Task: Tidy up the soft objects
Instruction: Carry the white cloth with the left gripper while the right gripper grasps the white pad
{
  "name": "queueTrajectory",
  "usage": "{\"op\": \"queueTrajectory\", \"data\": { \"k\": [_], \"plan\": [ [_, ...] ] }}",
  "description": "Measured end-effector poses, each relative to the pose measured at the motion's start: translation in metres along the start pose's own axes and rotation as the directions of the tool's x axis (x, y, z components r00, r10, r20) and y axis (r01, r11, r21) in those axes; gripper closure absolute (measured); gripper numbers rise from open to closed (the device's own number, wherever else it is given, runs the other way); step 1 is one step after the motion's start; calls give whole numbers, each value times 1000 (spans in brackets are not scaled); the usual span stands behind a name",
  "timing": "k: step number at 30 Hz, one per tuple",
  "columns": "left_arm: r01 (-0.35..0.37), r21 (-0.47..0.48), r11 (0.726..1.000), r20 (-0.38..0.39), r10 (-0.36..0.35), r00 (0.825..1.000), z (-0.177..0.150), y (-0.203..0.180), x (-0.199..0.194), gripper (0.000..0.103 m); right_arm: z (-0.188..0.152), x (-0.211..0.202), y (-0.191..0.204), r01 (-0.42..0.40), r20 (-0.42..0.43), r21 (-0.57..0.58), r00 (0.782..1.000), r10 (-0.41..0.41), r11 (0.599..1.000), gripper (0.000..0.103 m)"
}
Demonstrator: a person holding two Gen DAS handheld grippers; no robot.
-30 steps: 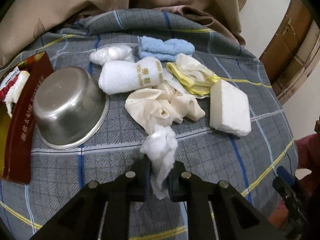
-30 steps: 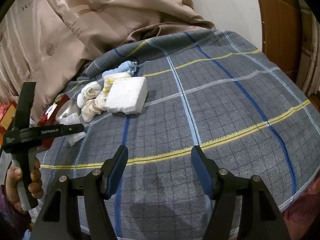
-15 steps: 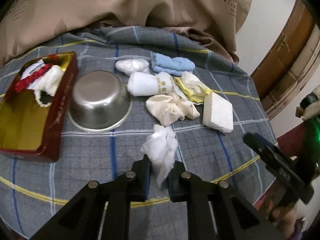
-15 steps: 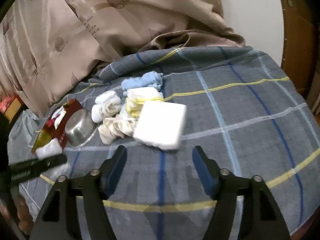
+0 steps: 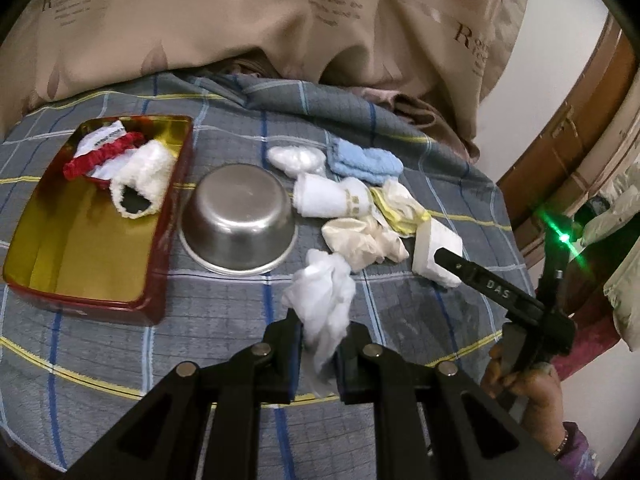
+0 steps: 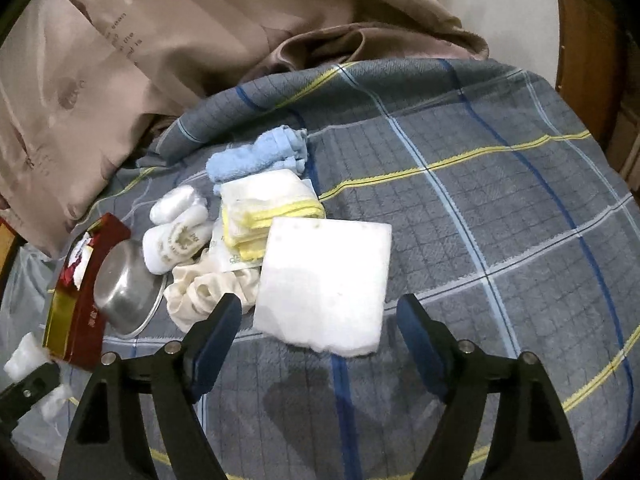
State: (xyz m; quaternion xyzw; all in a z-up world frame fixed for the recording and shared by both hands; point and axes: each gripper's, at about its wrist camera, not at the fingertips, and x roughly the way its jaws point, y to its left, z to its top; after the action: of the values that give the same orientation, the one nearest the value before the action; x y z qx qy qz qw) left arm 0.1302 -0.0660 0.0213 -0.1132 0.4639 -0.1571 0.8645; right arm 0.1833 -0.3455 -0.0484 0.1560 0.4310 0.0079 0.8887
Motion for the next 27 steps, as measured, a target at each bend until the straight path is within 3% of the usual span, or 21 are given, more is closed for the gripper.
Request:
{"op": "queueTrajectory", "data": {
  "k": [4,7,12,22,27],
  "plan": [
    [4,-30,1000,11,-3,1000,1,15,-10,90,2,11,-1,11,-25,23,1000,-10,1000,26],
    [1,-55,998,20,0,1000,2,29,-19,90,1,18,-1,11,-46,27,999,-10,1000,37],
    [-26,-77,997,43,29,999,9,52,-36,90,0,20,1,31,-41,16,999,-30,999,42],
    [-173,-75,982,63,178,982,41,109,-47,90,-2,17,1,32,-25,-4,999,-32,999,46],
    [-199,-104,974,39,204,978,54,145,-32,90,-4,13,2,34,-18,-14,999,-34,999,46]
  ]
}}
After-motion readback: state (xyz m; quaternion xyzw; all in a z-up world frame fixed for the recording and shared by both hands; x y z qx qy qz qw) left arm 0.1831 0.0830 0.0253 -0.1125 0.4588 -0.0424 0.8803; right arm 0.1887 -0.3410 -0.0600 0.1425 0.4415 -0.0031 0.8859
